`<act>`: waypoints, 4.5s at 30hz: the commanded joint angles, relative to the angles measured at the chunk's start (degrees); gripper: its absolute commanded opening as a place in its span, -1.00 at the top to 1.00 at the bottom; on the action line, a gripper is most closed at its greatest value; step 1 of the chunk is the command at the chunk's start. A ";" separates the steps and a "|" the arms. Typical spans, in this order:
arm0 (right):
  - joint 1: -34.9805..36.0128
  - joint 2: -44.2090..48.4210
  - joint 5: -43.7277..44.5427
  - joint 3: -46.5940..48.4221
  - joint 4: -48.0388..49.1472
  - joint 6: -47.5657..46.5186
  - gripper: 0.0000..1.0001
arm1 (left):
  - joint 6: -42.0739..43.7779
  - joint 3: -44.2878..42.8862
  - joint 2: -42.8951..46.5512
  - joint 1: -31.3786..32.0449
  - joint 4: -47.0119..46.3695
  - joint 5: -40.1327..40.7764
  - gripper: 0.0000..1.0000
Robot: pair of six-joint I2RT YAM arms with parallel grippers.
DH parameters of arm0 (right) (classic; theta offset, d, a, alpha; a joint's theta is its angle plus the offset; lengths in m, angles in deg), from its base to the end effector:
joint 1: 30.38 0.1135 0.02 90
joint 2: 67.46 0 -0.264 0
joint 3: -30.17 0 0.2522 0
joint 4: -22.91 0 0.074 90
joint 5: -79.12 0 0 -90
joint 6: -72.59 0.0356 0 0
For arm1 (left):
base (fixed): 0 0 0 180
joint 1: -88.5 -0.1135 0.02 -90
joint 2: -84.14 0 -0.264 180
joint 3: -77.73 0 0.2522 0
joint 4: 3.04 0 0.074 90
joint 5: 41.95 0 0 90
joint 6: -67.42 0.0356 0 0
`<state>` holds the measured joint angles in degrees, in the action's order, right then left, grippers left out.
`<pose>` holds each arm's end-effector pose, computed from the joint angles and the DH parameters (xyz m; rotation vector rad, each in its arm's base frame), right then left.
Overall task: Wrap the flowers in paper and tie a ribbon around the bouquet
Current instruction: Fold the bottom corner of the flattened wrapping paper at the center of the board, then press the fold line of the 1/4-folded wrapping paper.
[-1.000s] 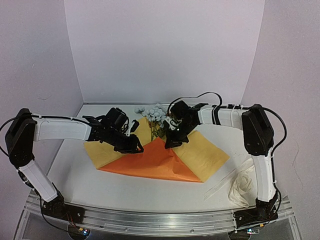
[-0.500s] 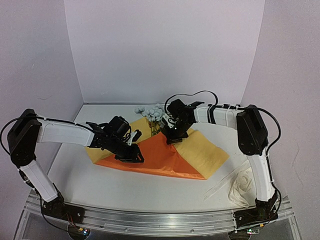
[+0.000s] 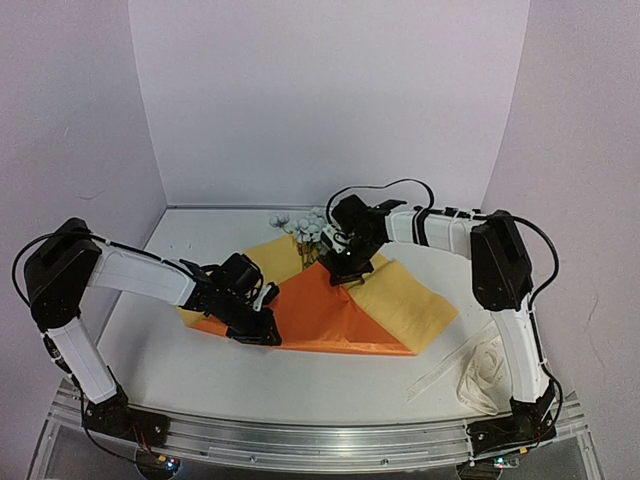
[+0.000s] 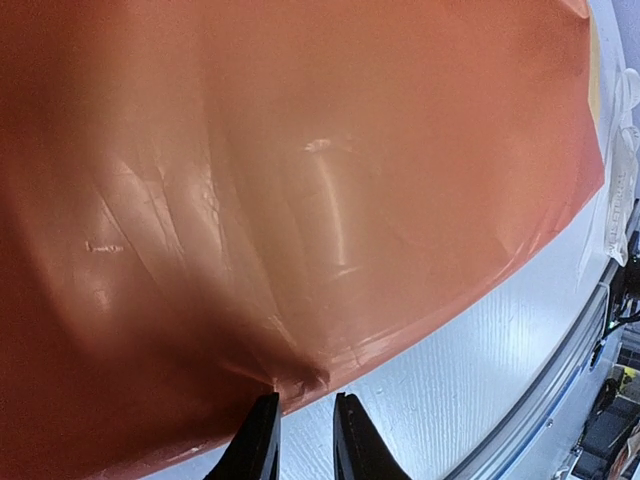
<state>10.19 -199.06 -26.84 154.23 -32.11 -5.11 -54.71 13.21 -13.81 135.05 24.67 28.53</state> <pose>0.3698 0.3295 0.1818 -0.7666 2.6568 0.6473 0.2107 -0.2397 0.1418 0.4820 2.8065 -0.8425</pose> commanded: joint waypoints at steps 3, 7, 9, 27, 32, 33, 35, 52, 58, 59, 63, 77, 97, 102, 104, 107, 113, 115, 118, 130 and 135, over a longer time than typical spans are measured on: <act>0.48 -1.39 1.08 2.66 -3.10 -0.38 0.73 | -2.16 1.01 -1.37 0.47 -3.16 0.83 0.63; 0.48 2.18 1.72 3.04 -8.84 0.62 -0.01 | -3.27 1.61 -1.71 0.48 -3.54 2.12 0.66; 0.52 5.94 2.25 0.95 -10.82 2.69 -0.32 | -3.77 1.60 -2.00 0.47 -3.68 2.45 0.66; 13.10 15.74 -2.25 -23.63 13.70 32.91 0.48 | -5.80 3.11 -2.21 0.47 -6.04 2.04 0.68; 13.37 14.45 -0.26 -27.79 19.49 36.15 0.54 | -5.71 3.15 -1.93 0.49 -6.03 2.23 0.68; 13.36 14.33 0.41 -28.73 20.11 36.23 0.55 | -5.72 3.16 -1.88 0.50 -5.97 2.31 0.68; 13.36 14.32 0.96 -30.20 20.82 36.38 0.57 | -5.67 3.19 -1.74 0.47 -5.83 2.45 0.69; 11.90 22.55 4.41 -47.33 24.12 34.86 0.60 | -7.34 3.71 -0.65 0.38 -4.22 4.50 0.69; 11.58 21.48 2.65 -46.81 23.77 34.50 0.60 | -10.57 4.99 2.12 -0.28 -1.56 10.32 0.67; 11.58 21.36 2.54 -46.76 23.76 34.46 0.59 | -11.17 5.68 2.80 -0.74 -1.11 11.11 0.67; 11.54 21.23 2.30 -46.87 23.76 34.21 0.59 | -13.69 9.26 5.70 -3.02 0.47 13.43 0.67; 10.85 21.90 0.80 -48.13 23.76 33.32 0.59 | -22.46 20.61 16.36 -18.29 6.14 17.41 0.66; 14.18 22.20 -4.35 -31.69 11.47 25.98 0.38 | -15.61 17.57 14.91 -22.11 6.47 11.82 0.93; 15.58 16.53 -5.11 -26.87 11.71 28.53 0.48 | -15.42 18.22 14.85 -22.12 6.39 11.64 0.97; 15.94 14.49 -5.44 -25.27 12.24 29.36 0.49 | -15.42 18.42 15.05 -22.11 6.59 11.71 0.98; 15.96 12.36 -5.63 -24.42 12.66 30.40 0.52 | -15.32 18.41 15.54 -22.12 7.19 11.70 0.99; 16.03 10.96 -4.87 -25.73 12.69 30.28 0.54 | -11.58 14.12 19.92 -21.60 10.15 12.82 0.78; 15.97 10.70 -4.76 -25.92 12.69 30.43 0.54 | -10.35 11.27 21.35 -19.63 11.64 14.95 0.68; 15.97 10.61 -4.66 -26.11 12.69 30.58 0.55 | -9.12 7.42 21.78 -15.10 12.30 17.98 0.60; 16.03 9.68 -4.43 -26.01 12.51 31.67 0.57 | -4.82 4.17 7.55 -3.24 -3.33 5.69 0.71; 15.99 9.86 -3.70 -26.77 12.51 32.15 0.60 | -5.83 5.25 3.43 -2.71 -4.92 4.73 0.79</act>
<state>26.18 -188.66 -32.16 128.15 -19.24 26.34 -61.00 18.96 -8.41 132.13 23.64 35.41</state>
